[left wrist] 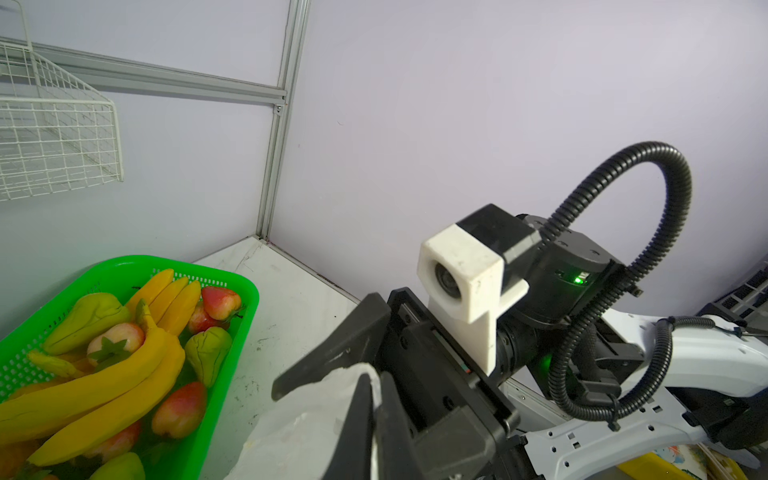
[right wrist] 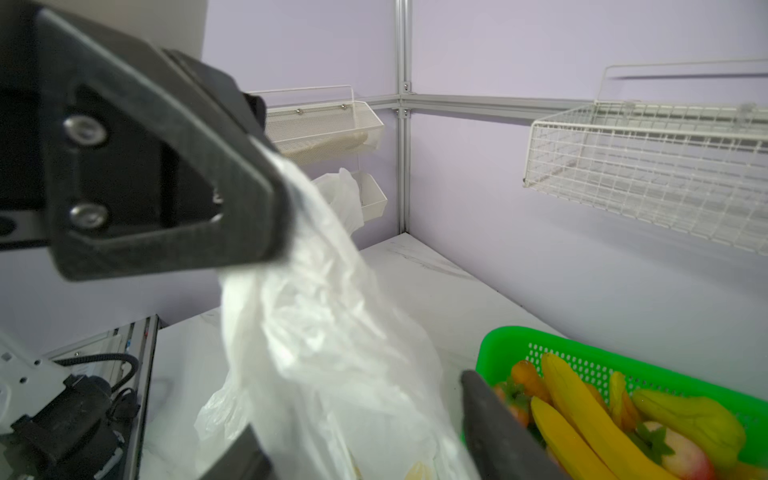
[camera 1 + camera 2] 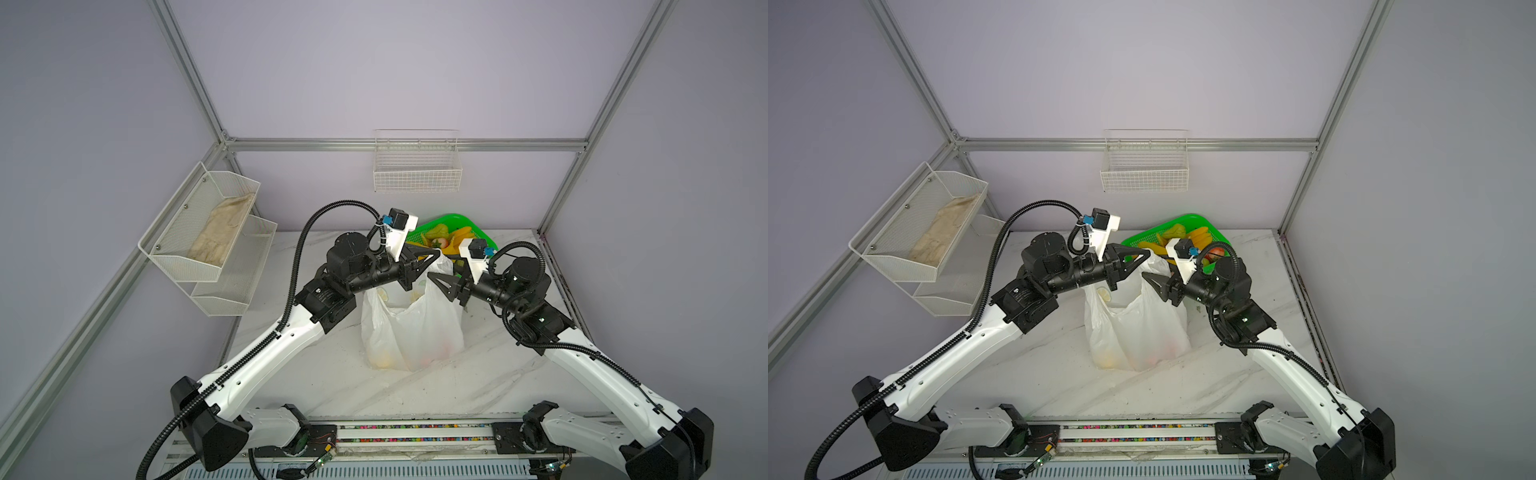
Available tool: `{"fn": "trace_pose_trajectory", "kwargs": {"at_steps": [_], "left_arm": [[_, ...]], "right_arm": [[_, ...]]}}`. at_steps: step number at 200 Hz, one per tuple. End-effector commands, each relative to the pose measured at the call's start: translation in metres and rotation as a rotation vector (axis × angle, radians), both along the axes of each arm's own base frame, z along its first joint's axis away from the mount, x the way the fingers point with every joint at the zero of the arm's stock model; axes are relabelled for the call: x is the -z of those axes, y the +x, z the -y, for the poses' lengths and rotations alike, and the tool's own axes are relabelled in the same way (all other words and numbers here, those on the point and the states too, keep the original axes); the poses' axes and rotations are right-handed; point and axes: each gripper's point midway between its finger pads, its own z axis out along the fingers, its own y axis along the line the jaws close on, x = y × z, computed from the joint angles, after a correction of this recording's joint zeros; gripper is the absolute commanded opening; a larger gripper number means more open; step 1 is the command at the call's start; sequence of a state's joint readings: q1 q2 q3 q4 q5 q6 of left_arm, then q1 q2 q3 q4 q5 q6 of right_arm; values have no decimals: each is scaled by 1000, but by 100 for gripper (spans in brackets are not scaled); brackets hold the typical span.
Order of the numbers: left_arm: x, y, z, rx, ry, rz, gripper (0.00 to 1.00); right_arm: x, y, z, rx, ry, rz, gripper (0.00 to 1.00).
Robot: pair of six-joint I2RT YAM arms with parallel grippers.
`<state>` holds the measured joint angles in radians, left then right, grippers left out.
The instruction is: Place the fake fruits into the plastic bag and tie a complex knot
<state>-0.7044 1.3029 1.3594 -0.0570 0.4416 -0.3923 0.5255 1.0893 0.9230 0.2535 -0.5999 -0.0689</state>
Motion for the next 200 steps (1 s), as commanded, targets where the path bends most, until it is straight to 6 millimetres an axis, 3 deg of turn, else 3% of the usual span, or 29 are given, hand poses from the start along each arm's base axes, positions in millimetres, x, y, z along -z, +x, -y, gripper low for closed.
{"fn": "trace_pose_trajectory", "kwargs": {"at_steps": [1, 36, 58, 72, 94, 117, 155, 200], "left_arm": [[-13, -3, -5, -9, -74, 23, 0], [-7, 7, -7, -59, -93, -11, 0], [-5, 8, -7, -58, -113, -23, 0], [-2, 8, -6, -59, -119, -36, 0], [0, 8, -5, -58, -129, -54, 0], [2, 9, -5, -58, -142, -71, 0], [2, 9, -2, -52, -151, -84, 0], [-1, 8, -1, -50, -158, -85, 0]], "right_arm": [[20, -11, -8, -117, 5, 17, 38], [45, -20, -10, -159, 36, -12, 15], [44, -15, -8, -128, 60, -12, 14], [40, -11, -3, -89, 83, 0, 25], [29, -7, 9, -2, 147, 32, 59], [20, 1, 23, 106, 223, 40, 79], [9, 6, 27, 202, 281, 68, 84], [0, -8, -9, 9, 218, 125, 86]]}}
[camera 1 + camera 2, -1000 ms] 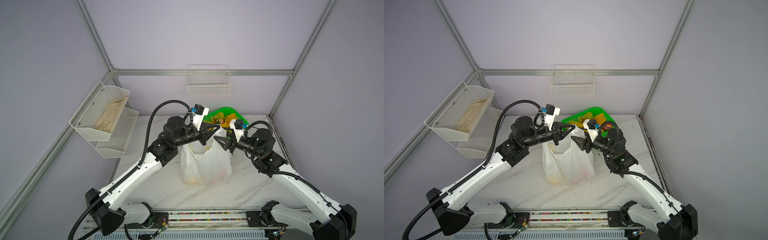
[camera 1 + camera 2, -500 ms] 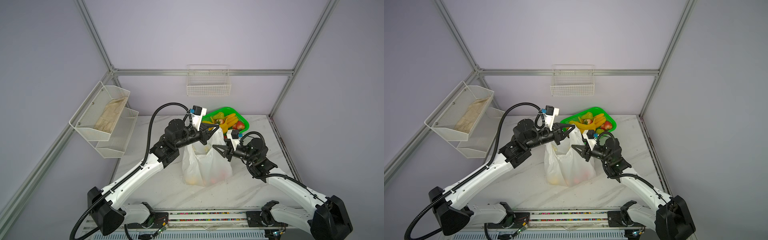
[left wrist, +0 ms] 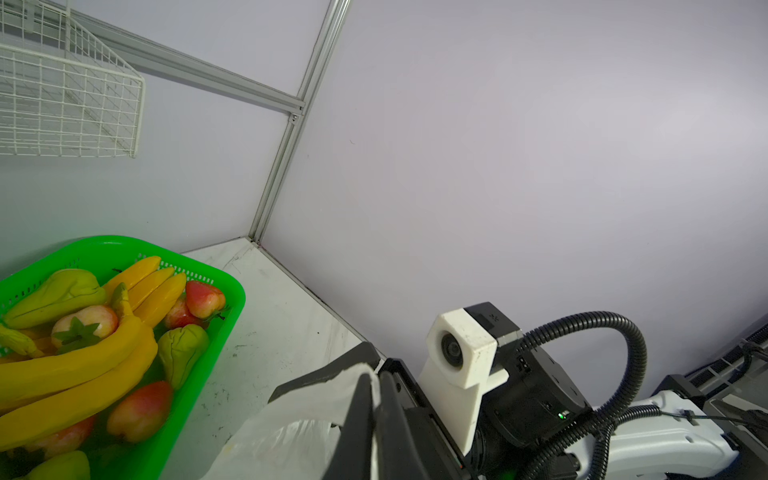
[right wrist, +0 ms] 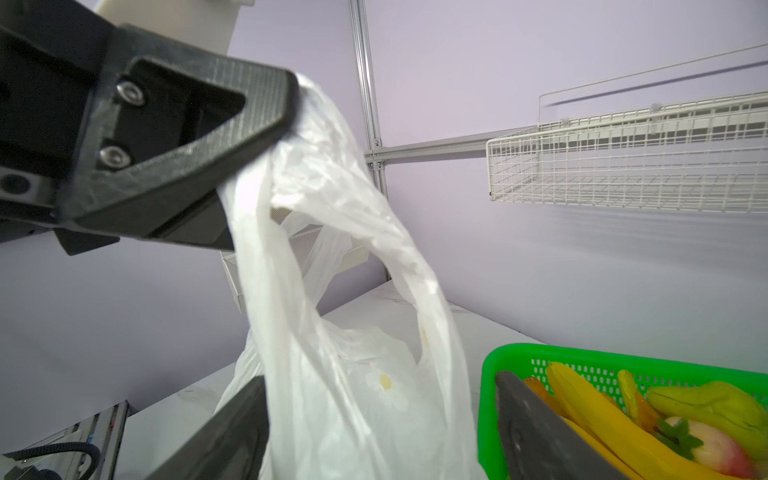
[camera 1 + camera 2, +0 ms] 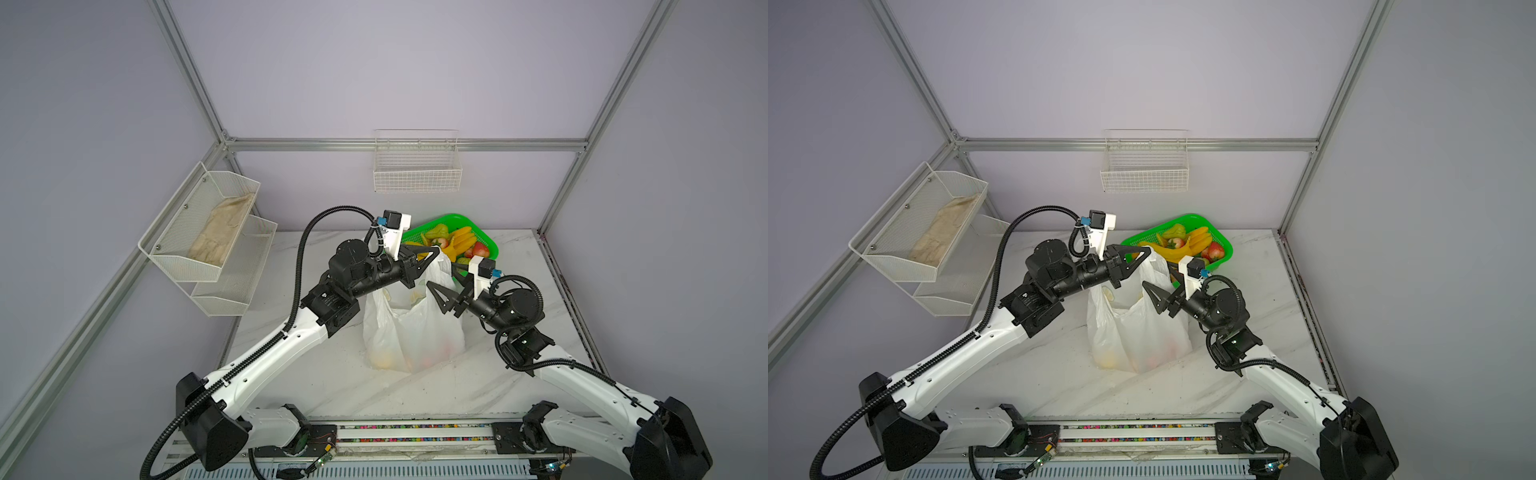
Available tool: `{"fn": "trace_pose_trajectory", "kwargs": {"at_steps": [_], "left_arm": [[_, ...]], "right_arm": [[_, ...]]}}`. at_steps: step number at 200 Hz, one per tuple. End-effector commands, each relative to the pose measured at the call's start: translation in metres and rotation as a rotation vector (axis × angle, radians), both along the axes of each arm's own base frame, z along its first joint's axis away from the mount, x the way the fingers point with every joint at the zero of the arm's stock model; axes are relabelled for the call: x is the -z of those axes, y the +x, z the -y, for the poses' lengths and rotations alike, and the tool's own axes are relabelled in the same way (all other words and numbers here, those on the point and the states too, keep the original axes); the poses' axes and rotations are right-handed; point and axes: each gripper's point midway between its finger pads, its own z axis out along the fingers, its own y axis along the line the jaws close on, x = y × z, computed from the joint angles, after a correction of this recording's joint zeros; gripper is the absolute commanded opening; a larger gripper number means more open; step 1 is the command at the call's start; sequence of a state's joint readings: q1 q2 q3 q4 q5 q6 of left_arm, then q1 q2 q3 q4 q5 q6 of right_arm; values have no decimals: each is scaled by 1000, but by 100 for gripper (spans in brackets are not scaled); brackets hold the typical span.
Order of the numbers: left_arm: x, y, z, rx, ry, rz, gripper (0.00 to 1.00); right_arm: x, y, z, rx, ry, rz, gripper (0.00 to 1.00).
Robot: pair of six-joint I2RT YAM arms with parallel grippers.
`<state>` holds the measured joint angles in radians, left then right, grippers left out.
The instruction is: Place the fake fruits into the plastic bag and tie a complex knot
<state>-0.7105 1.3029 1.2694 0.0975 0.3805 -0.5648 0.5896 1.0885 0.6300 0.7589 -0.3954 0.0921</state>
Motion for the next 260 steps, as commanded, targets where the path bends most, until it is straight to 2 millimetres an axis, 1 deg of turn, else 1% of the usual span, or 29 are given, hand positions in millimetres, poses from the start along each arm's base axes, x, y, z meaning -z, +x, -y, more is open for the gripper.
{"fn": "trace_pose_trajectory", "kwargs": {"at_steps": [1, 10, 22, 32, 45, 58, 80, 99, 117, 131, 144, 170, 181, 190, 218, 238, 260], "left_arm": [[-8, -3, -1, -5, -38, 24, 0], [-9, -3, -2, -11, -40, 25, 0], [-8, -1, -3, -21, -41, 24, 0], [-8, 0, -3, -28, -43, 24, 0], [-9, 1, -3, -32, -50, 21, 0], [-8, 2, -3, -33, -56, 13, 0], [-7, 4, -2, -33, -63, 3, 0], [-7, 4, -3, -42, -64, 6, 0], [-7, 7, -8, -73, -60, 22, 0], [-8, 7, -12, -103, -47, 53, 10], [-7, 7, -16, -116, -20, 95, 17], [-6, -4, -16, -70, 63, 216, 37], [-6, -11, -17, -22, 92, 269, 47], [-6, -15, -20, 9, 107, 303, 53], [-8, -22, -29, 72, 138, 394, 74], [-7, -32, -28, 173, 154, 446, 82], [-1, -38, -21, 261, 209, 486, 87]], "right_arm": [[-24, -13, -17, -112, -8, 108, 86], [-21, -20, -25, -178, -32, 121, 84], [-16, -28, -31, -242, -52, 132, 80], [-11, -30, -35, -274, -63, 128, 73], [-5, -32, -39, -307, -62, 117, 62], [-5, -34, -41, -333, -49, 117, 53], [-6, -33, -45, -357, -36, 121, 42], [-5, -28, -48, -357, -36, 106, 31], [-1, -24, -45, -332, -34, 89, 20], [1, -25, -40, -317, -29, 78, 13], [2, -26, -37, -321, -25, 67, 8], [3, -34, -35, -354, -20, 52, 0], [4, -37, -34, -367, -21, 48, 0], [4, -38, -32, -372, -22, 41, 0], [7, -41, -30, -407, -41, 11, 0], [8, -41, -28, -422, -51, 3, 0], [9, -42, -31, -458, -66, -1, 0]]}}
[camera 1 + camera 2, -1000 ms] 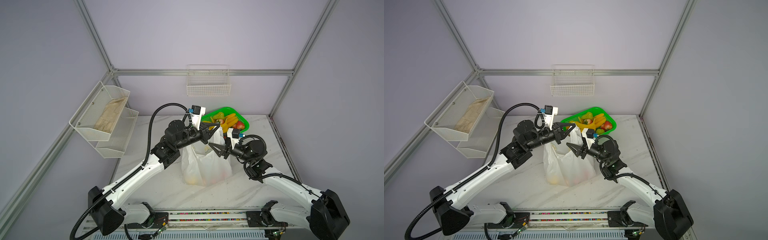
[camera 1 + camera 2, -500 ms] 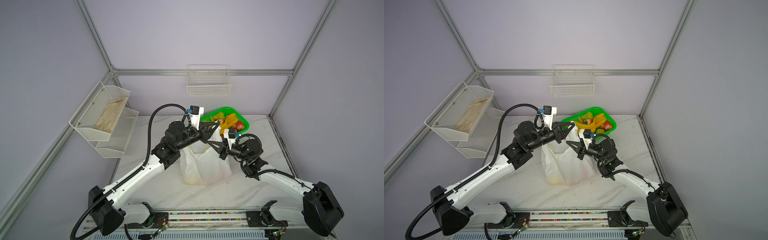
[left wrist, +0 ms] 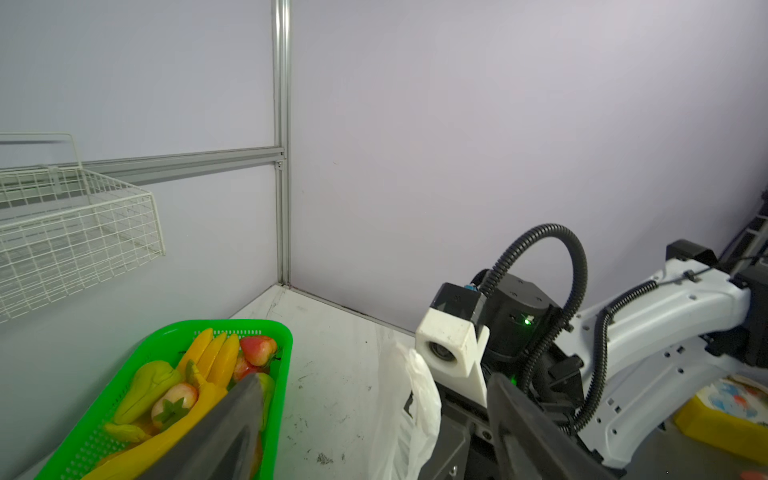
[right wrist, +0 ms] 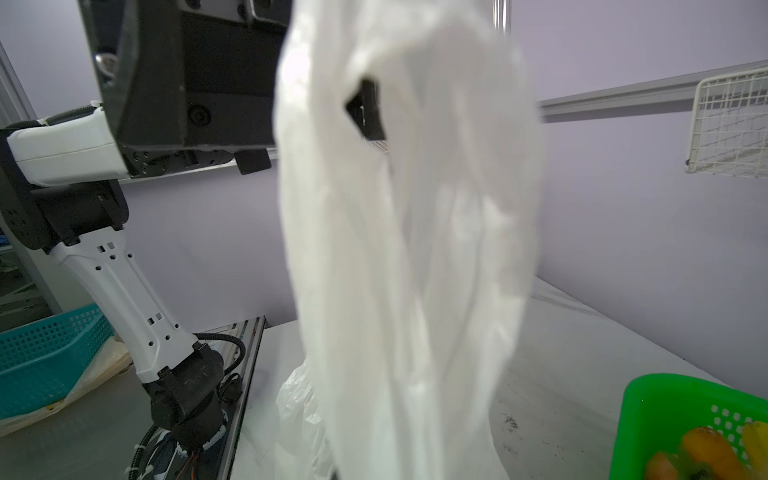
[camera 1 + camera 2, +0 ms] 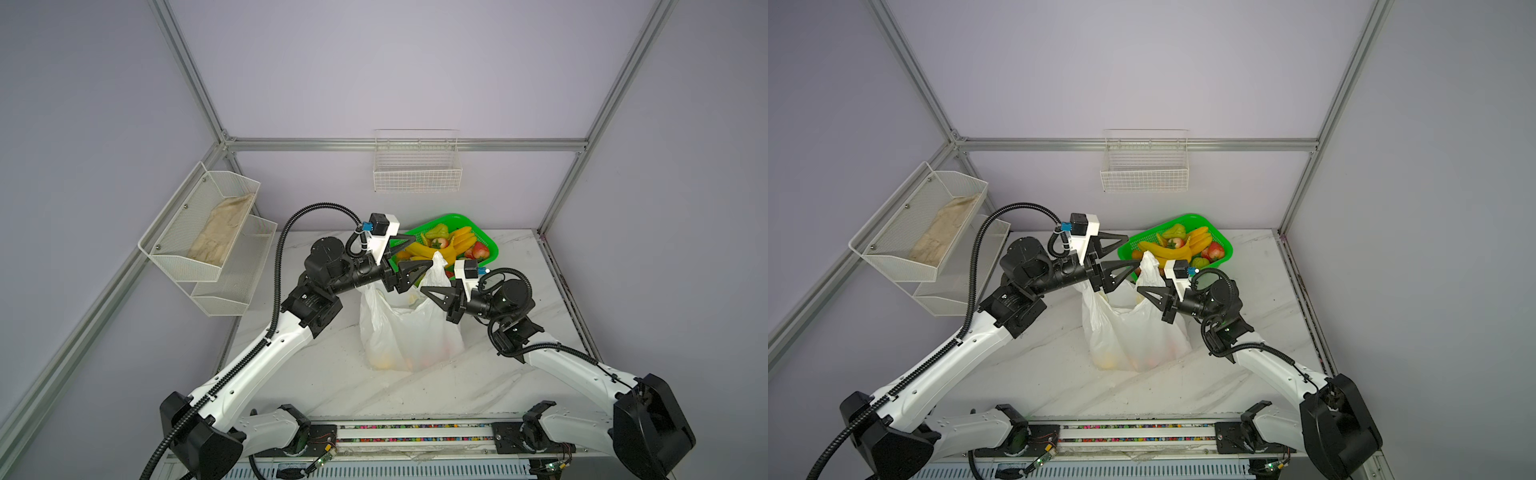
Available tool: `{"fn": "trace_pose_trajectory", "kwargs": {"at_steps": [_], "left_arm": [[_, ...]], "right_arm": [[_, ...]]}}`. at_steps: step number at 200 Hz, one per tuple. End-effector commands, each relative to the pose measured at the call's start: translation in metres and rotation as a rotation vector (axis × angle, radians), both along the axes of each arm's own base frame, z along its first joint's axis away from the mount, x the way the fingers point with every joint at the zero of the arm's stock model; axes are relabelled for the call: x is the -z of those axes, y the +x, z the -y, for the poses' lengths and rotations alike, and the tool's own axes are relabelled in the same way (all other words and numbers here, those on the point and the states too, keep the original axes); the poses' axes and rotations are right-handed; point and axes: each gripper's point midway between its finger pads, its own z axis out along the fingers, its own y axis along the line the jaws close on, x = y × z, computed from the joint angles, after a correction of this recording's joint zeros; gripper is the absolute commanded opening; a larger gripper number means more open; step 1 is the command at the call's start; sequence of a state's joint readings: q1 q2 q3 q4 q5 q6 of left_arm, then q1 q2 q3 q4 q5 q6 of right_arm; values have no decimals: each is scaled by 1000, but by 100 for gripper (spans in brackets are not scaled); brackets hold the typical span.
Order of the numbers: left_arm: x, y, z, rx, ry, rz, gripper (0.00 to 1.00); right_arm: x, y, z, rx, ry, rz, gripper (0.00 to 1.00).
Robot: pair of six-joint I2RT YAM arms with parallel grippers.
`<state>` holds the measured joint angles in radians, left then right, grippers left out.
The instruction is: Place the fake fruits into the plastic bag and tie a complex knot
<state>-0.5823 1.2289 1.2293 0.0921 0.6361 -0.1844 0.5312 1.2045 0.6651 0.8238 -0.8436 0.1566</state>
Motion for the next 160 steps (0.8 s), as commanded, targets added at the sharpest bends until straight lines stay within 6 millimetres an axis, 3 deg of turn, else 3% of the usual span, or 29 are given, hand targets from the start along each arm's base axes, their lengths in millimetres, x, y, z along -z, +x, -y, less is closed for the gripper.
{"fn": "trace_pose_trajectory", "kwargs": {"at_steps": [1, 39, 67, 83, 86, 116, 154, 160], "left_arm": [[7, -21, 10, 157, 87, 97, 88], [12, -11, 22, 207, 163, 106, 90], [8, -11, 31, 271, 150, 85, 81], [3, -15, 32, 296, 134, 92, 72], [13, -8, 37, 304, 142, 66, 70], [10, -5, 43, 334, 126, 47, 54], [9, 0, 45, 328, 114, 10, 19], [8, 2, 44, 309, 108, 0, 15]], "right_arm": [[-10, -9, -1, -68, -2, 20, 0], [-8, -12, -5, -121, -34, 26, 0], [-5, -12, -6, -134, -49, 23, 0], [-4, -12, -7, -139, -56, 23, 0], [-4, -12, -7, -140, -57, 22, 0], [-2, -12, -7, -145, -69, 20, 0], [0, -6, -7, -118, -75, 0, 0], [0, -4, -6, -99, -78, 3, 8]]}}
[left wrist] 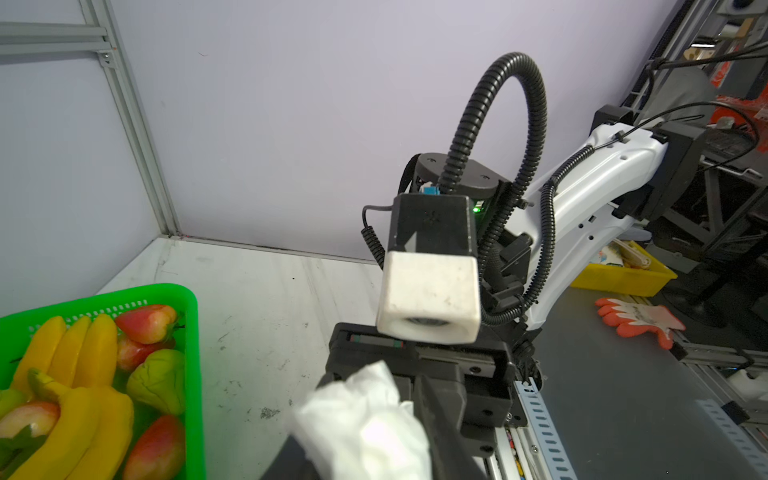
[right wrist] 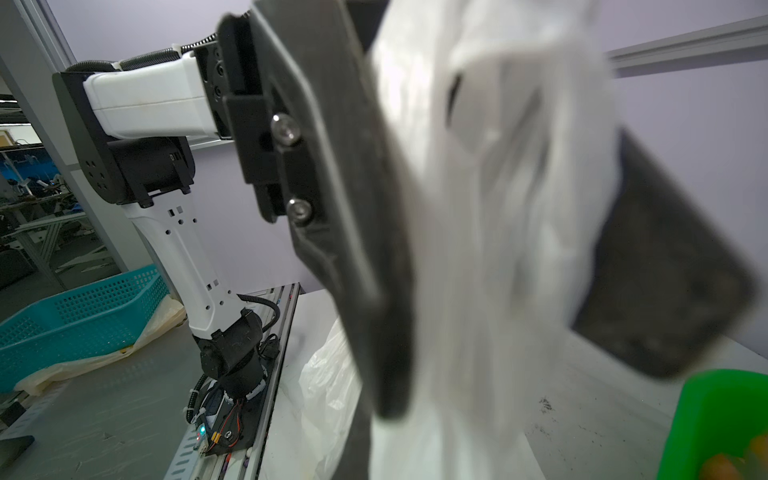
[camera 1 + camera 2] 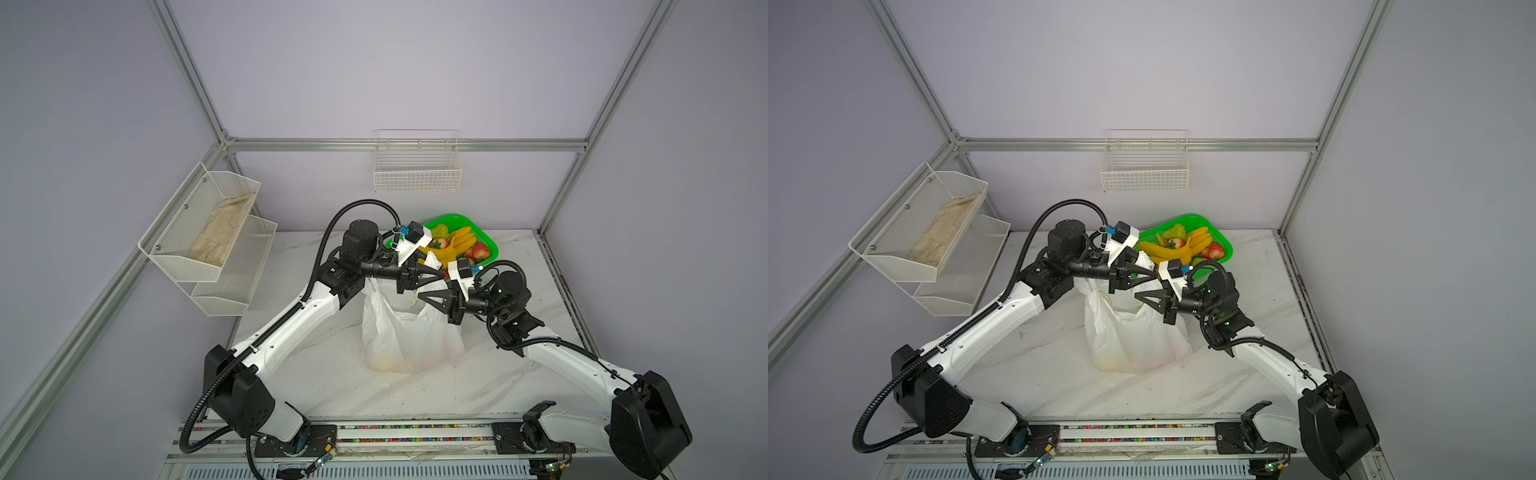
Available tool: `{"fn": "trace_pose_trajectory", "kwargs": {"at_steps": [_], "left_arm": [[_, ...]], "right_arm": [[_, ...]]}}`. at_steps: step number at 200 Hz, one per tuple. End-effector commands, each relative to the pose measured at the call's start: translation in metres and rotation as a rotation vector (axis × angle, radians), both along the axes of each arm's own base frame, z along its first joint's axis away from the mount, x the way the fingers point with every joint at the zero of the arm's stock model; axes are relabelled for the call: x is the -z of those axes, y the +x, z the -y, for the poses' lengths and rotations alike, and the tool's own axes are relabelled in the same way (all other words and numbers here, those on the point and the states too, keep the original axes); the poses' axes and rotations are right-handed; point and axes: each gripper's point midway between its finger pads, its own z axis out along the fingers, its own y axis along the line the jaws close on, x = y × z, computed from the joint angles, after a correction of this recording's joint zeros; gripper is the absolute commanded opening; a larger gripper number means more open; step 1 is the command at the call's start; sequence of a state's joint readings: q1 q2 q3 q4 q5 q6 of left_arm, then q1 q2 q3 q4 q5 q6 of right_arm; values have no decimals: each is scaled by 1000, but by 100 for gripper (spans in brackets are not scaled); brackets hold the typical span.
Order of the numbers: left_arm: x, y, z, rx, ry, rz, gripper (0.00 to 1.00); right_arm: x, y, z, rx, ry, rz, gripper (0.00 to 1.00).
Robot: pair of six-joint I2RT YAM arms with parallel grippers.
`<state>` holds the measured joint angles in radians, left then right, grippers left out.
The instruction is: Place the fake fruits into the plastic bag and tie a complex knot
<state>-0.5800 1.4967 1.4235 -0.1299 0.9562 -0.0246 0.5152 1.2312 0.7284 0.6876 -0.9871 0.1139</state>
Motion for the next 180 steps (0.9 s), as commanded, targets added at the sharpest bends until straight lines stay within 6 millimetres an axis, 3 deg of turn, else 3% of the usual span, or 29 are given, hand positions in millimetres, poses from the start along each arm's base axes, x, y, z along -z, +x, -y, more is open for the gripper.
{"fn": "trace_pose_trajectory", "kwargs": {"at_steps": [1, 17, 29, 31, 51, 78, 126, 180], "left_arm": [[-50, -3, -5, -15, -83, 85, 14], [-48, 5, -7, -111, -113, 27, 0], [-36, 13, -6, -189, -138, -42, 0], [-45, 7, -10, -197, -160, -26, 0], [-37, 7, -15, -270, -229, -85, 0], [-40, 10, -18, -329, -273, -166, 0], [-33, 17, -14, -395, -292, -268, 0], [-23, 17, -12, -447, -301, -349, 0]], "right_arm": [[-10, 5, 1, 25, -2, 38, 9], [-8, 21, 9, 161, -31, 47, 31], [-14, 27, 18, 255, 0, 60, 40], [-17, 28, 20, 273, 12, 66, 41], [-30, 28, 35, 389, 108, 86, 51], [-37, 32, 44, 547, 154, 93, 56], [-41, 23, 33, 695, 203, 98, 75], [-40, 36, 28, 924, 208, 68, 77]]}}
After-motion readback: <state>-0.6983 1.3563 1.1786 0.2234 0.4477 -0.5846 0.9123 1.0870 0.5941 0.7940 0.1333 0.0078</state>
